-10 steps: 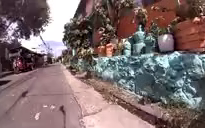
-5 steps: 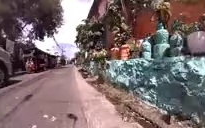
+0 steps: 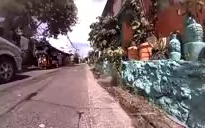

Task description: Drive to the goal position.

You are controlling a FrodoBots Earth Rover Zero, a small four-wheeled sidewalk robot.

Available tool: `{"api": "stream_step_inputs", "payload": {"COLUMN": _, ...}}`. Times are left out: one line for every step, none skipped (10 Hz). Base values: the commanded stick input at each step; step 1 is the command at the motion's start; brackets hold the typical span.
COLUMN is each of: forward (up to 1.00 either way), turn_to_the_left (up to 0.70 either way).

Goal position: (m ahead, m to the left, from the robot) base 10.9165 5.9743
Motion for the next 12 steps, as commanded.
{"api": "stream_step_inputs", "payload": {"forward": 0.70, "turn_to_the_left": -0.22}}
{"api": "stream_step_inputs", "payload": {"forward": 0.70, "turn_to_the_left": -0.27}}
{"api": "stream_step_inputs", "payload": {"forward": 0.70, "turn_to_the_left": -0.27}}
{"api": "stream_step_inputs", "payload": {"forward": 0.70, "turn_to_the_left": -0.27}}
{"api": "stream_step_inputs", "payload": {"forward": 0.70, "turn_to_the_left": -0.27}}
{"api": "stream_step_inputs", "payload": {"forward": 0.70, "turn_to_the_left": -0.27}}
{"api": "stream_step_inputs", "payload": {"forward": 0.70, "turn_to_the_left": -0.27}}
{"api": "stream_step_inputs", "payload": {"forward": 0.70, "turn_to_the_left": -0.27}}
{"api": "stream_step_inputs", "payload": {"forward": 0.70, "turn_to_the_left": -0.26}}
{"api": "stream_step_inputs", "payload": {"forward": 0.70, "turn_to_the_left": -0.02}}
{"api": "stream_step_inputs", "payload": {"forward": 0.70, "turn_to_the_left": 0.00}}
{"api": "stream_step_inputs", "payload": {"forward": 0.70, "turn_to_the_left": 0.00}}
